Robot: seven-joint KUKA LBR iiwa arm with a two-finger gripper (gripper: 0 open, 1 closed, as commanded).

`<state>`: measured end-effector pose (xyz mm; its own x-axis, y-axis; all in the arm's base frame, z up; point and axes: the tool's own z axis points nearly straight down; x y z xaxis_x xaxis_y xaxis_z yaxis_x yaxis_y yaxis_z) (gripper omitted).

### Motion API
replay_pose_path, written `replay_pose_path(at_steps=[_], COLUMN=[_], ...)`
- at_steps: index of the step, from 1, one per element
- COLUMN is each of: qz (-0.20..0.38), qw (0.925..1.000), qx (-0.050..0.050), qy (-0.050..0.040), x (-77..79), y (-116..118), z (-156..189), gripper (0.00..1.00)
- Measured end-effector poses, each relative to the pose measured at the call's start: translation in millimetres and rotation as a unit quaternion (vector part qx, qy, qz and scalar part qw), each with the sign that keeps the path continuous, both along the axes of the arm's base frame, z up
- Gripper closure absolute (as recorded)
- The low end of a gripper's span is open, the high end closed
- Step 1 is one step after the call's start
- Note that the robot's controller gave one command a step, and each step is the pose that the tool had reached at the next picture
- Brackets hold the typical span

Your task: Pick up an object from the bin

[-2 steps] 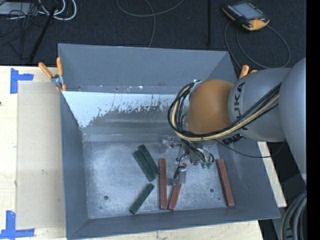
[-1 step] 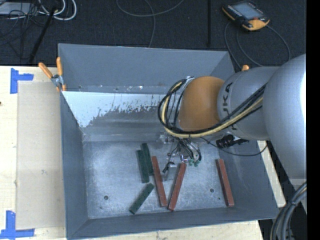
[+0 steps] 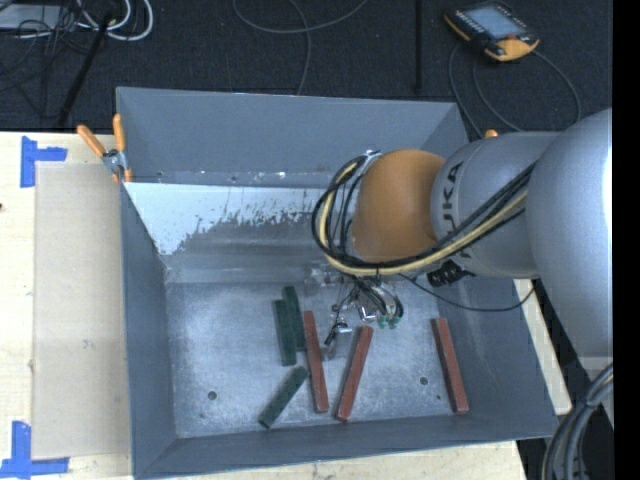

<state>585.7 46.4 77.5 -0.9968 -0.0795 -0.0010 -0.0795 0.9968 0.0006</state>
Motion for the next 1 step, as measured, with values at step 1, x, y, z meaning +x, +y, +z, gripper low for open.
replay_pose_path(at_steps=[1], qz=[-0.024], qw=[0.9997], qx=[-0.002], qy=[0.0005], x=[-39.1], y=[43.0], z=[-4.1], gripper=[0.0])
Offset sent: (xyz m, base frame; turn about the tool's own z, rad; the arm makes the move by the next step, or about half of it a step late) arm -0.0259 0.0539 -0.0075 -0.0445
